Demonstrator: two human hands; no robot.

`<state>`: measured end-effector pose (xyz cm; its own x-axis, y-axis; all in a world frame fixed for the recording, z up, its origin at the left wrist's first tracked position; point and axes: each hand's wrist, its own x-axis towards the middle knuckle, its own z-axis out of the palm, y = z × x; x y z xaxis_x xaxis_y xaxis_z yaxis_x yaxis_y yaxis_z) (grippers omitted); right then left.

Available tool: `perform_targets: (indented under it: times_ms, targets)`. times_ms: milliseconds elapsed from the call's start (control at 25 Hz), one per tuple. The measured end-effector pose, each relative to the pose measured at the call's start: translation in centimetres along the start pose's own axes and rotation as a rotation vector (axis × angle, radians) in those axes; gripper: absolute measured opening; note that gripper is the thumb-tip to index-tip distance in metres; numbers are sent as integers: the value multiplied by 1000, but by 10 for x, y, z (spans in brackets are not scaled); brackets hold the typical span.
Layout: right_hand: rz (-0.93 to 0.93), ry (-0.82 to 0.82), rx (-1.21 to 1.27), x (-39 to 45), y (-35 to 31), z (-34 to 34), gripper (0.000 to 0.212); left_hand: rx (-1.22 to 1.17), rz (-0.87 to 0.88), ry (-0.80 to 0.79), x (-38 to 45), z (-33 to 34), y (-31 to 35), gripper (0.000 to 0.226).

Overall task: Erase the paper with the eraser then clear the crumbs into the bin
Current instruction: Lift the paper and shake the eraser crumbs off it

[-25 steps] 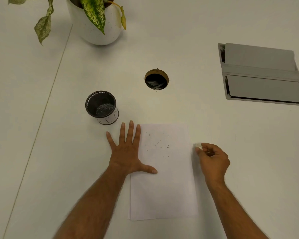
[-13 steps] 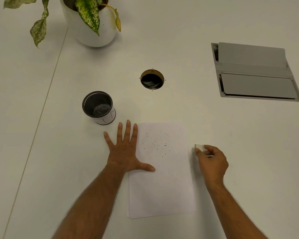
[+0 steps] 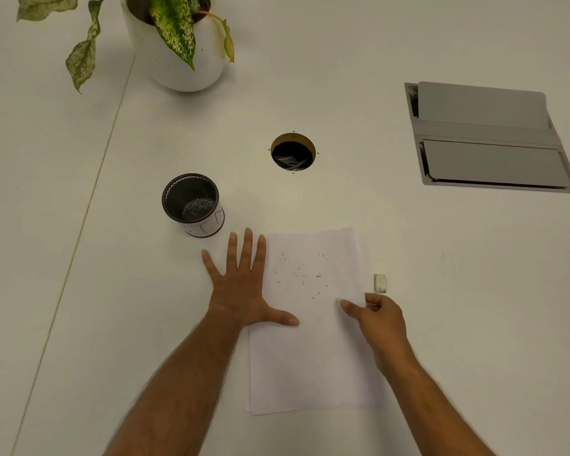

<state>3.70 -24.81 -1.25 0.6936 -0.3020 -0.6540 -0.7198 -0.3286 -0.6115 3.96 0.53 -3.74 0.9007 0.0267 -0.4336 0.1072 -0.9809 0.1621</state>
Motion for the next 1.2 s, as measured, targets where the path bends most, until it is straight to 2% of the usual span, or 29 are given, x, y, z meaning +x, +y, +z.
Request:
perform_targets:
  times_ms: [120,280,400,440,480,600,640,800,960,1200]
  targets:
    - [-23,-21,-31,4,-3,-5,30,-2,-1,4,0,0,0,165]
    - [10,-37,57,1,-14,-3,44,-2,-3,6,0,0,-1,165]
    - [2,-83,23,2,-13,1,20,-4,-1,9,0,0,0,165]
    - [-21,-82,-1,-2,-14,4,17,-5,0,7,-1,0,0,165]
    - [-56,-53,-52,-5,-15,8,23,-6,-1,6,0,0,0,165]
    - [-184,39,-234,-16,-14,19,62,-4,-2,1,0,0,0,165]
    - [-196,27,-227,-19,-17,21,65,-3,-3,2,0,0,0,165]
    - [-136,-7,-74,-20,-19,19,57,-9,-3,9,-1,1,0,165]
    - [-144,-41,-90,-10,-16,17,23,-11,-3,11,0,1,0,165]
    - [-196,-78,-73,2,-5,10,21,-29,-7,1,-2,-3,1,165]
